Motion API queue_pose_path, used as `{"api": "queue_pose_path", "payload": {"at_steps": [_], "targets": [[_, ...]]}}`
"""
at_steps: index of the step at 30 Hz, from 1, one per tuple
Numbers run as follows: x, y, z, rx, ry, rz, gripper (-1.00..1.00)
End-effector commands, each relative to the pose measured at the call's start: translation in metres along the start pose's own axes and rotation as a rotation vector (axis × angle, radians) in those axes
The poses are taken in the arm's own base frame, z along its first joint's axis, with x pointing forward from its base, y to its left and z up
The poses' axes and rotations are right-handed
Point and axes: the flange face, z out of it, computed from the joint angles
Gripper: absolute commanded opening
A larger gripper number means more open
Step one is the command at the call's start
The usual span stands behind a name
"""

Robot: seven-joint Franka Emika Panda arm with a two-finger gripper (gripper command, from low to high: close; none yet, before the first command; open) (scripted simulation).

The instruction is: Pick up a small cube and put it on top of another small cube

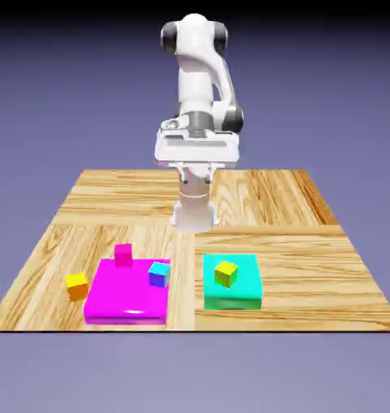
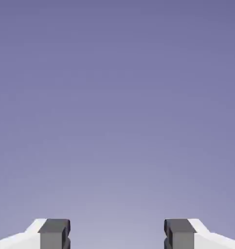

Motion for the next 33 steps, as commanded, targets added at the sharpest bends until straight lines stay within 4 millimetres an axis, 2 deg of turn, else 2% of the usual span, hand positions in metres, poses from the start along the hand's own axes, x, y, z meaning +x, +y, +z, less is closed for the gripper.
{"api": "queue_pose_path", "payload": {"at_steps": [1, 15, 33], "targets": [[0.003, 0.004, 0.005, -0.012, -0.015, -0.022, 0.0], [0.04, 0.068, 0.076, -0.12, -0.248, -0.34, 0.0], [0.066, 0.172, 0.151, -0.087, -0.561, -0.746, 0.0]]}}
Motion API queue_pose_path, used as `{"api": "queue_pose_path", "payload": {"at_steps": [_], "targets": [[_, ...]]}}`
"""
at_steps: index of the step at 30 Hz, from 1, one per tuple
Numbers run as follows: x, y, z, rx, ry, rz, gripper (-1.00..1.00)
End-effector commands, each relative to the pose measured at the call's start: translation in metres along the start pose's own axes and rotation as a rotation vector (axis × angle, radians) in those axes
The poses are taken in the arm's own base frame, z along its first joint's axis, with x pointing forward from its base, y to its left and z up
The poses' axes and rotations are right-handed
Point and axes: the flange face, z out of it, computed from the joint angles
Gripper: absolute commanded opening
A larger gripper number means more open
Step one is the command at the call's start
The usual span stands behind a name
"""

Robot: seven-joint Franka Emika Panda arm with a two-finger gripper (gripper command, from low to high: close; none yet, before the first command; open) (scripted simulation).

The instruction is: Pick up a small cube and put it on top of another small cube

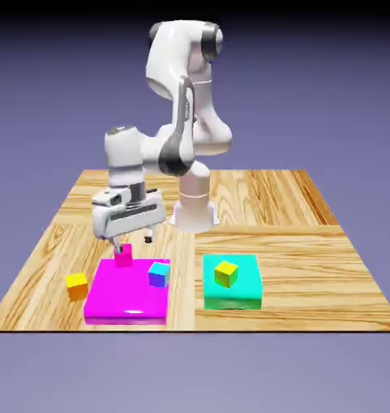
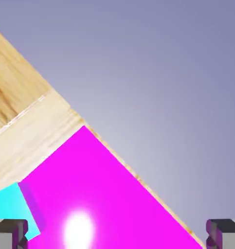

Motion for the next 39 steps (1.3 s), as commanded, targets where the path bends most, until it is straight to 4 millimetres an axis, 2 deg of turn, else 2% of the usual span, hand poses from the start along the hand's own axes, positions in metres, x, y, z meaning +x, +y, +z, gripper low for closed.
{"api": "queue_pose_path", "payload": {"at_steps": [1, 11, 20, 29, 39], "targets": [[-0.001, 0.005, 0.004, 0.006, -0.012, -0.027, 0.0], [-0.021, 0.059, 0.039, 0.07, -0.112, -0.279, 0.0], [-0.042, 0.106, 0.061, 0.135, -0.166, -0.516, 0.0], [-0.062, 0.149, 0.073, 0.196, -0.193, -0.768, 0.0], [-0.079, 0.191, 0.076, 0.25, -0.203, -1.063, 0.0]]}}
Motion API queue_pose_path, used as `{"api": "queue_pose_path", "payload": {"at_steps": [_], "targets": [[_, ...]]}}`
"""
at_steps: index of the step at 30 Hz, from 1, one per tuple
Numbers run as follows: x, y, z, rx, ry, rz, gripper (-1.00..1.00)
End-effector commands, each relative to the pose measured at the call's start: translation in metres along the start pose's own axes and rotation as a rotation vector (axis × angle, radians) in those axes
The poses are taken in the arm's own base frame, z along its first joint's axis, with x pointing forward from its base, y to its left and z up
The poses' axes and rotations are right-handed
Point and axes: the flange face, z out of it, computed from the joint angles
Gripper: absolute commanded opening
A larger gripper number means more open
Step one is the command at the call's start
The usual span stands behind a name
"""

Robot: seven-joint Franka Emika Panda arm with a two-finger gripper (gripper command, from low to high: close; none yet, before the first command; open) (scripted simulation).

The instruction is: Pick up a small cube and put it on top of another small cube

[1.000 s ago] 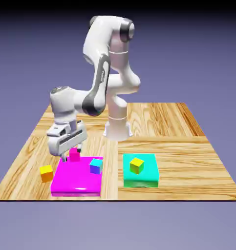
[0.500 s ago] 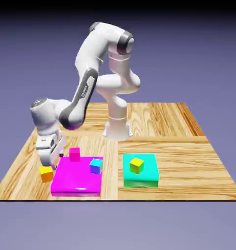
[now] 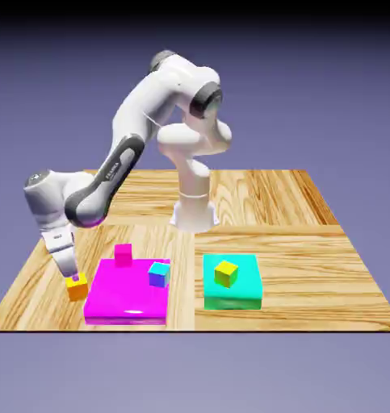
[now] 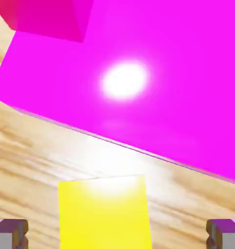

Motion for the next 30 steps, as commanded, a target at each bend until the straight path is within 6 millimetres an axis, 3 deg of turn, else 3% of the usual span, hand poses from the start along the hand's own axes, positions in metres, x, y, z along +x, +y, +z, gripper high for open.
{"api": "queue_pose_path", "payload": {"at_steps": [1, 4, 5, 6, 7, 10, 11, 30], "targets": [[0.0, 0.0, 0.0, 0.0, 0.0, 0.0, 0.0], [-0.002, 0.003, 0.059, -0.001, -0.001, -0.001, 0.0], [-0.003, 0.003, 0.07, -0.001, -0.001, 0.0, 0.0], [-0.003, 0.003, 0.07, -0.001, -0.001, 0.0, -1.0], [-0.003, 0.003, 0.07, -0.001, -0.001, 0.0, -1.0], [0.0, 0.001, 0.009, -0.001, -0.001, -0.001, -1.0], [0.002, -0.003, -0.002, 0.004, 0.004, 0.003, -1.0], [0.081, -0.103, -0.064, 0.051, 0.028, -0.052, -1.0]]}}
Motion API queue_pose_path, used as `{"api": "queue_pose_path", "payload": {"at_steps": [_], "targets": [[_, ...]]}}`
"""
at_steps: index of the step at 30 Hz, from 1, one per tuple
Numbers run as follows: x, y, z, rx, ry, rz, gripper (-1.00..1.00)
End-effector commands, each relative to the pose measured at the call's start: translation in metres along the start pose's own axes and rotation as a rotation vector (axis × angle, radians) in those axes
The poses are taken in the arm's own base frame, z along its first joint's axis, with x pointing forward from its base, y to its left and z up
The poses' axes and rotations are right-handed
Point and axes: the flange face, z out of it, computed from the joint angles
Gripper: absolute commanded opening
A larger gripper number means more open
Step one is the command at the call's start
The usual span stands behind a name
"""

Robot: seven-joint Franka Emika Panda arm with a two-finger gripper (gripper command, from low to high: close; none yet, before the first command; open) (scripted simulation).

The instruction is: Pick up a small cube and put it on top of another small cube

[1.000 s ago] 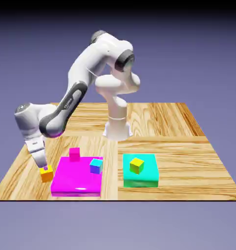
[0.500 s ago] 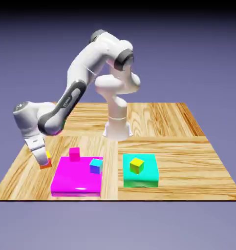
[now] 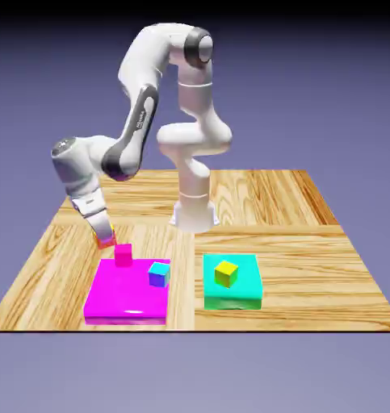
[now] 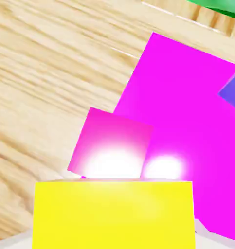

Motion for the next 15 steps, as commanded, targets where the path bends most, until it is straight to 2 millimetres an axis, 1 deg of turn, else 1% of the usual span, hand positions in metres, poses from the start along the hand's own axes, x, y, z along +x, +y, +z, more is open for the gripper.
{"api": "queue_pose_path", "payload": {"at_steps": [1, 5, 6, 9, 11, 12, 13, 14, 15], "targets": [[0.005, -0.005, -0.003, -0.007, -0.005, -0.009, -1.0], [0.025, -0.027, -0.015, -0.039, -0.041, -0.045, -1.0], [0.025, -0.027, -0.015, -0.039, -0.041, -0.045, -1.0], [0.024, -0.022, 0.025, -0.039, -0.034, -0.049, -1.0], [0.021, -0.021, 0.051, -0.039, -0.039, -0.045, -1.0], [0.02, -0.022, 0.055, -0.039, -0.041, -0.045, -1.0], [0.02, -0.022, 0.055, -0.039, -0.041, -0.045, 1.0], [0.02, -0.022, 0.055, -0.039, -0.041, -0.045, 1.0], [0.022, -0.021, 0.042, -0.039, -0.036, -0.047, 1.0]]}}
